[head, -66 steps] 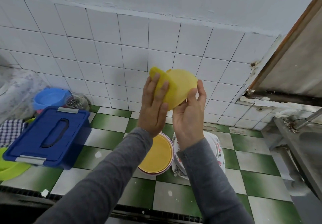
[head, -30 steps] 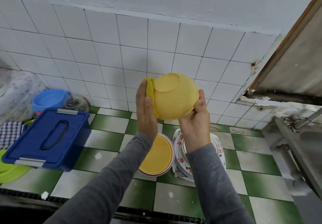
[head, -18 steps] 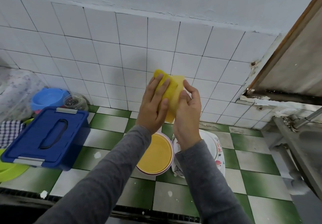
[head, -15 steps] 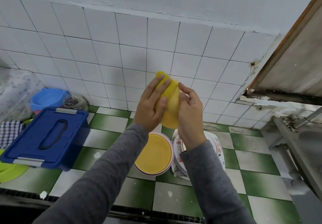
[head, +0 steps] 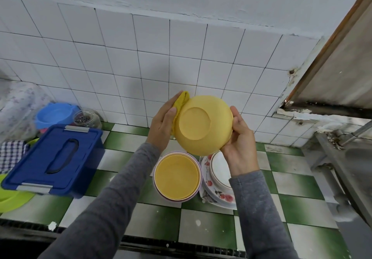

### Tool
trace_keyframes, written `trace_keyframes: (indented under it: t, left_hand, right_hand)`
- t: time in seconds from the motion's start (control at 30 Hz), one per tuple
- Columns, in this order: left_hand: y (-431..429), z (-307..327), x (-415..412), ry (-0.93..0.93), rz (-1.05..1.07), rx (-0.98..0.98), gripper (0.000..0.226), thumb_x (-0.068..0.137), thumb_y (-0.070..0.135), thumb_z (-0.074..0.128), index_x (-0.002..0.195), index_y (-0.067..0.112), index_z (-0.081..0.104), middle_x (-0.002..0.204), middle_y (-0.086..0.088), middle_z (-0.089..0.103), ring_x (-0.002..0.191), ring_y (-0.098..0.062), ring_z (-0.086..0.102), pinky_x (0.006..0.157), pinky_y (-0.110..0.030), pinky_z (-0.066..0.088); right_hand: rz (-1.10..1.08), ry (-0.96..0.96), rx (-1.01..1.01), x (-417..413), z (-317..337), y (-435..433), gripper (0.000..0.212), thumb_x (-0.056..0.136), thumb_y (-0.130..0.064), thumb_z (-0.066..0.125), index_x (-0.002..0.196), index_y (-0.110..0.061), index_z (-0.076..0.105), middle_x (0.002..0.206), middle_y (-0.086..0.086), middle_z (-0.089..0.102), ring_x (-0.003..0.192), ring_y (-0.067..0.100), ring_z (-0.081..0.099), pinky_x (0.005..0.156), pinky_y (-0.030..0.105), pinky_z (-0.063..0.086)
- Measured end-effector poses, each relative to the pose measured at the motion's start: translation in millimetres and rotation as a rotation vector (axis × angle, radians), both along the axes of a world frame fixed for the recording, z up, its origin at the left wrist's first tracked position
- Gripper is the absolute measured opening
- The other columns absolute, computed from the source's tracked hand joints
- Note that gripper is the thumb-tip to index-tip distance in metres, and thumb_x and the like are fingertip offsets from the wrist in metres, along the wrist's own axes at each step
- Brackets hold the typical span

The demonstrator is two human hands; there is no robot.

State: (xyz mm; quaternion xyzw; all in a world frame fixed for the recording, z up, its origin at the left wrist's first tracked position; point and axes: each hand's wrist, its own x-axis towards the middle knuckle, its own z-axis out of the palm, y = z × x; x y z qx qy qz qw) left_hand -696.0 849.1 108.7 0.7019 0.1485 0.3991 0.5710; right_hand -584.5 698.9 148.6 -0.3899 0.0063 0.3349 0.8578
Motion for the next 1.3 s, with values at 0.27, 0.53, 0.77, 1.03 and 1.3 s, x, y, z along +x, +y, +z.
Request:
trace_keyframes:
  t: [0.27,0.53,0.77,1.03,1.3]
  left_hand:
    - [-14.8,2.6,-0.5,0.009,-0.058,-0.125,0.04,0.099,0.032,0.036,0.138,0.037,0.044,0.137,0.027,0.051,0.126,0.004,0.051,0.098,-0.015,0.045]
    - [-14.5,-4.7,-4.7,0.079,-0.061,-0.105,0.038,0.1,0.036,0.044,0.137,0.045,0.044,0.139,0.025,0.048,0.128,0.008,0.047,0.105,-0.02,0.044]
    - [-12.5,-17.4,-7.7,0.164,-0.106,-0.165,0.044,0.101,0.042,0.047,0.145,0.036,0.045,0.151,0.007,0.045,0.135,-0.014,0.045,0.111,-0.04,0.044]
    - [-29.7,-18.1,12.9,0.208,-0.248,-0.17,0.036,0.104,0.027,0.044,0.14,0.032,0.048,0.139,0.017,0.05,0.124,0.006,0.049,0.105,-0.024,0.046]
    - [-107.1,-19.4,53.7,0.316,-0.397,-0.109,0.032,0.104,0.036,0.045,0.132,0.052,0.045,0.139,0.02,0.045,0.119,0.009,0.045,0.092,-0.006,0.039]
  right_hand:
    - [-0.114,-0.069,-0.075,-7.4,-7.6,1.2,0.026,0.107,-0.012,0.04,0.115,-0.015,0.065,0.113,0.001,0.069,0.097,0.014,0.067,0.076,0.031,0.058]
    - [-0.099,-0.767,-0.564,-31.9,-36.7,3.4,0.065,0.085,-0.054,0.045,0.145,-0.033,0.033,0.147,-0.01,0.032,0.131,0.009,0.036,0.104,0.028,0.036]
    - [-0.124,-1.162,-0.726,-34.2,-61.1,-4.2,0.071,0.091,-0.073,0.035,0.15,-0.038,0.02,0.157,-0.03,0.01,0.15,-0.003,-0.01,0.125,0.043,0.004]
    - [0.062,-1.405,-0.902,-25.0,-73.8,-54.7,0.131,0.055,-0.077,0.076,0.157,-0.032,0.006,0.164,0.0,0.007,0.152,0.019,0.009,0.121,0.044,0.019]
    - [-0.101,-1.242,-1.003,-22.1,-70.5,-147.4,0.121,0.056,-0.071,0.08,0.154,-0.028,0.025,0.159,-0.001,0.02,0.146,0.013,0.021,0.116,0.031,0.022]
